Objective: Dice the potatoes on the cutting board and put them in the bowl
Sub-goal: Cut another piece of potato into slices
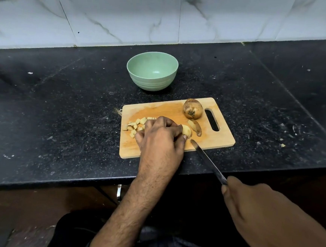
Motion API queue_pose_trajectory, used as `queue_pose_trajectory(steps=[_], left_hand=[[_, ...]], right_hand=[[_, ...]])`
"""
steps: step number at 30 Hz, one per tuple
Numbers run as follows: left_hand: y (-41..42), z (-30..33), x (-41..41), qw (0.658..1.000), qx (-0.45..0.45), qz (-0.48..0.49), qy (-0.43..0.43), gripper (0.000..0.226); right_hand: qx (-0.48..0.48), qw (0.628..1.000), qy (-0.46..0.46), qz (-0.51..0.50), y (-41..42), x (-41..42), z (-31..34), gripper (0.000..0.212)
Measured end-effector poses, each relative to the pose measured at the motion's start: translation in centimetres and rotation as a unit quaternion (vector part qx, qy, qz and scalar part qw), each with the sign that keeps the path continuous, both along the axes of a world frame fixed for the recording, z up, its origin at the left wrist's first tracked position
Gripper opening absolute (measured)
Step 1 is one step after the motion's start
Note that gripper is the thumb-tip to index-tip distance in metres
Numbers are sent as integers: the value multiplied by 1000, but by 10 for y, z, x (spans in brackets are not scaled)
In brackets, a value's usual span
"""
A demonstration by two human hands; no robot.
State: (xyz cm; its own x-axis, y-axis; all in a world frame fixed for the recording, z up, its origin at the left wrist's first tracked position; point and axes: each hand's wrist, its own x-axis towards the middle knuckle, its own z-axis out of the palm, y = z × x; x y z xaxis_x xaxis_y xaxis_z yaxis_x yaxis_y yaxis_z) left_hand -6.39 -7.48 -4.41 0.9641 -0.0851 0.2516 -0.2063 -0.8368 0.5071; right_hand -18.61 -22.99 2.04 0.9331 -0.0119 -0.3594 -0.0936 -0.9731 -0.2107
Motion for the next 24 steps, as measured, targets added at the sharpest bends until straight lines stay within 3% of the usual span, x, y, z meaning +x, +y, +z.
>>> queue_pose_trajectory(steps=[8,11,15,24], left_hand=[[16,12,8,999,-3,-38,0,33],[22,22,18,991,58,-113,-36,35],[23,30,38,960,149,-235,-10,42],[20,42,68,927,169,-331,43,30]], right_hand=[[42,994,-101,-23,1,8,-4,36],[57,990,-121,-33,1,12,-7,36],[53,991,-118,-37,2,14,-8,36],[44,993,-95,-56,-2,11,-6,37]])
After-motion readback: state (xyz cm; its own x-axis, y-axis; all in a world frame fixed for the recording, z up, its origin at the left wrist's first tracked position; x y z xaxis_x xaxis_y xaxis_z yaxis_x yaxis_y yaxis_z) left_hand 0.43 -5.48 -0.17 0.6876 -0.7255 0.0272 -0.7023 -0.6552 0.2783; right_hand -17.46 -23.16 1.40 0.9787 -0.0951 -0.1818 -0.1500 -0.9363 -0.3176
